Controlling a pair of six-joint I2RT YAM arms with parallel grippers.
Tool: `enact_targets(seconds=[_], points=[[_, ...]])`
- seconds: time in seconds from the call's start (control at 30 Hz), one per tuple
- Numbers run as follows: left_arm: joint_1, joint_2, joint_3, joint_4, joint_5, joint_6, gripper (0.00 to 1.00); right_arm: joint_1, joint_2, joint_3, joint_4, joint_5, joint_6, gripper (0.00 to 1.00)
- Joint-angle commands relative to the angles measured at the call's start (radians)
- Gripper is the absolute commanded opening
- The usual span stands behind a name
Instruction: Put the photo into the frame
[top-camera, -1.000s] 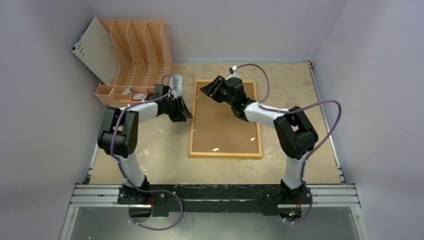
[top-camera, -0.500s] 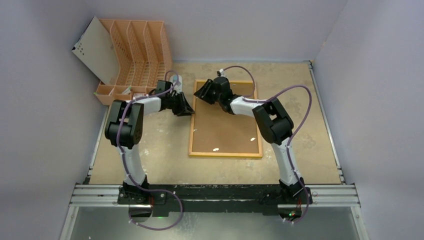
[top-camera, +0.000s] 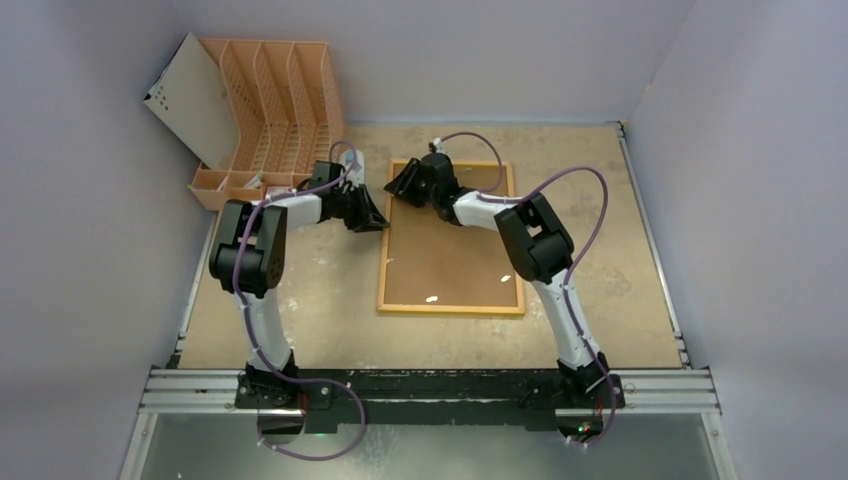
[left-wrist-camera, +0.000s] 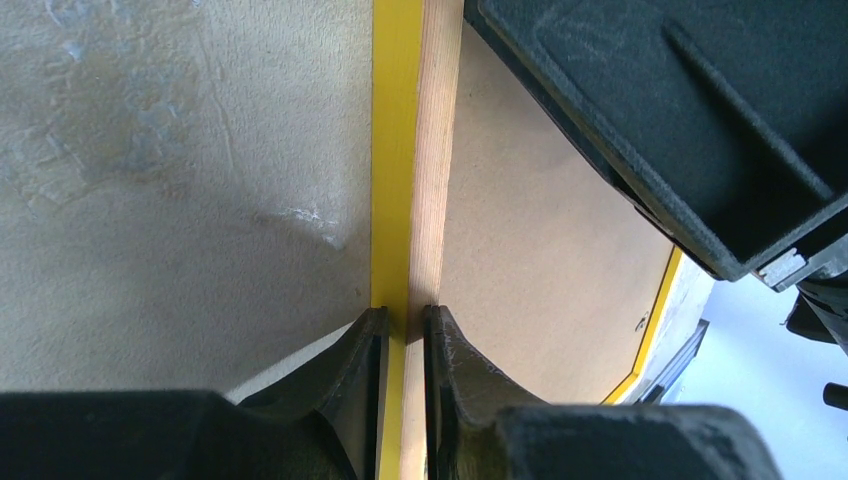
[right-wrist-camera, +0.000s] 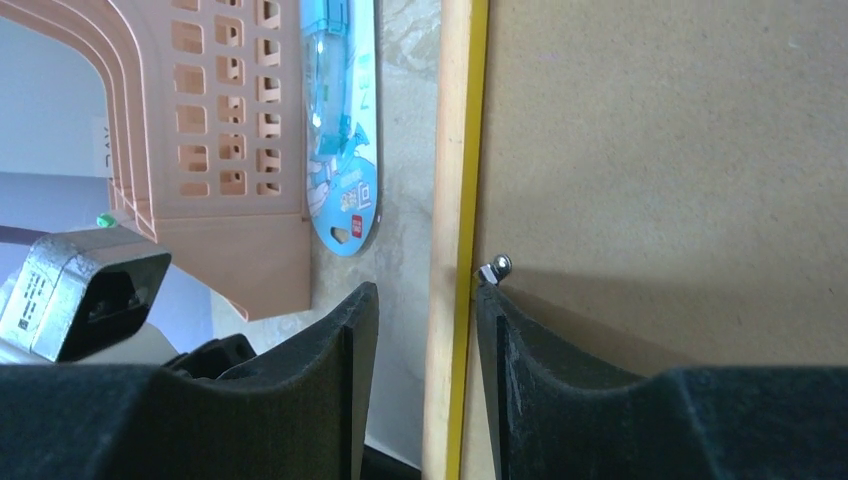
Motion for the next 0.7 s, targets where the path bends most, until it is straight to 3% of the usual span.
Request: enact_targets(seconds=[0.0, 0.53, 0.67], points=[[-0.012, 0.055, -0.042, -0.056, -0.023, 0.023, 0.14, -0.006, 0.034, 0.056, -0.007, 0.005, -0.011, 0.44], [-0.012, 0.039, -0.057, -0.046, -0.019, 0.008, 0.13, -0.015, 0.050, 0.062, 0.007, 0.044, 0.011, 0.44], [-0.012, 0.032, -0.051, -0.056, -0.041, 0.015, 0.13, -0.017, -0.027, -0.031, 0.100, 0.031, -0.024, 0.47]])
